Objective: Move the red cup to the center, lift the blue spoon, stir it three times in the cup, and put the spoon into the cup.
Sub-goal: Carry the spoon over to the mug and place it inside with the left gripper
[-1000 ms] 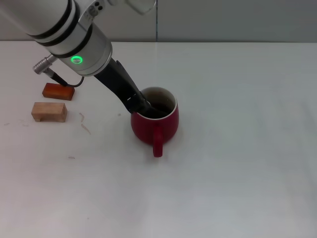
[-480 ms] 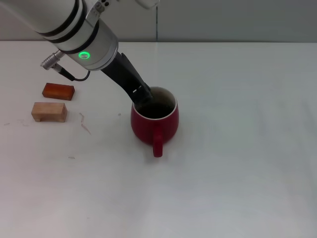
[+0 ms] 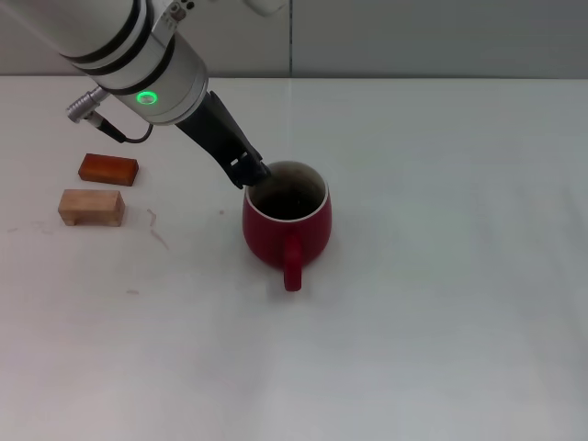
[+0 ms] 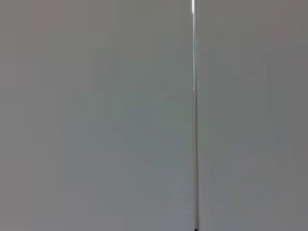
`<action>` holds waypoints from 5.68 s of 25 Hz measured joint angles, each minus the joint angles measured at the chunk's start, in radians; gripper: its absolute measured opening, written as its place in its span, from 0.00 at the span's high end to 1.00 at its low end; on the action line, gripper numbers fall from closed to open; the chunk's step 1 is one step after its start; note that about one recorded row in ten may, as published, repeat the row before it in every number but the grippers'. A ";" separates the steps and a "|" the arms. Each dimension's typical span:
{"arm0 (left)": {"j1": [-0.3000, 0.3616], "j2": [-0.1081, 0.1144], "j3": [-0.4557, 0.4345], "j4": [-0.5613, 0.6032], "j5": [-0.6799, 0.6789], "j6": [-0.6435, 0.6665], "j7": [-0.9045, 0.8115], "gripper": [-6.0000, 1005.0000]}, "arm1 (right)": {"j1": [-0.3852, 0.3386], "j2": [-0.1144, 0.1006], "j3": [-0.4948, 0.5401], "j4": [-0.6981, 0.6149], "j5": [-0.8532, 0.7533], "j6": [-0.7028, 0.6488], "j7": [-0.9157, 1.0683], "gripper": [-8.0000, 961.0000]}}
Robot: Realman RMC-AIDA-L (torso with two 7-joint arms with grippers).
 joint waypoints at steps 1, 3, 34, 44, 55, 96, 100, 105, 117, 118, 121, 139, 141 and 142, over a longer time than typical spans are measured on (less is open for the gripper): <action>0.000 0.000 0.000 0.000 0.000 0.000 0.000 0.83 | 0.000 0.000 0.000 0.000 0.000 0.000 0.000 0.41; 0.000 0.000 0.000 0.002 0.003 0.005 0.000 0.83 | 0.000 0.000 0.000 0.000 0.000 0.000 0.000 0.41; 0.001 0.000 0.003 0.049 -0.018 0.115 0.000 0.83 | -0.006 0.000 0.000 0.000 0.000 0.000 -0.001 0.42; 0.003 -0.001 0.009 0.049 -0.076 0.059 -0.004 0.83 | -0.009 0.000 0.000 0.000 0.000 -0.001 -0.001 0.41; 0.006 -0.002 0.032 0.027 -0.053 -0.013 -0.010 0.83 | -0.012 0.000 0.000 0.000 0.000 -0.002 -0.001 0.41; -0.001 -0.002 0.052 0.084 -0.055 0.088 -0.013 0.83 | -0.008 -0.002 0.000 -0.001 0.000 -0.007 -0.001 0.41; -0.001 -0.002 0.053 0.081 -0.077 0.053 -0.013 0.83 | -0.008 -0.002 0.000 -0.002 0.000 -0.010 -0.001 0.41; 0.002 -0.002 0.053 0.072 -0.085 0.001 -0.012 0.83 | -0.010 -0.003 0.000 -0.002 0.000 -0.011 0.000 0.42; 0.013 0.000 0.047 0.061 -0.034 -0.032 -0.019 0.83 | -0.016 -0.002 0.000 -0.001 0.000 -0.019 -0.001 0.42; 0.013 0.000 0.047 0.061 -0.034 -0.032 -0.019 0.83 | -0.016 -0.002 0.000 -0.002 0.000 -0.022 -0.001 0.41; 0.021 0.003 0.042 0.061 -0.022 -0.039 -0.021 0.84 | -0.016 -0.002 0.000 -0.002 0.000 -0.026 -0.001 0.41; 0.034 0.005 0.046 0.070 -0.016 -0.015 -0.023 0.84 | -0.018 -0.002 0.000 -0.002 0.000 -0.026 -0.001 0.42; 0.034 0.005 0.047 0.070 -0.014 -0.014 -0.022 0.84 | -0.018 -0.002 0.000 -0.002 0.000 -0.026 -0.001 0.41; 0.034 0.005 0.047 0.070 -0.014 -0.013 -0.022 0.84 | -0.018 -0.002 0.000 -0.002 0.000 -0.026 -0.001 0.41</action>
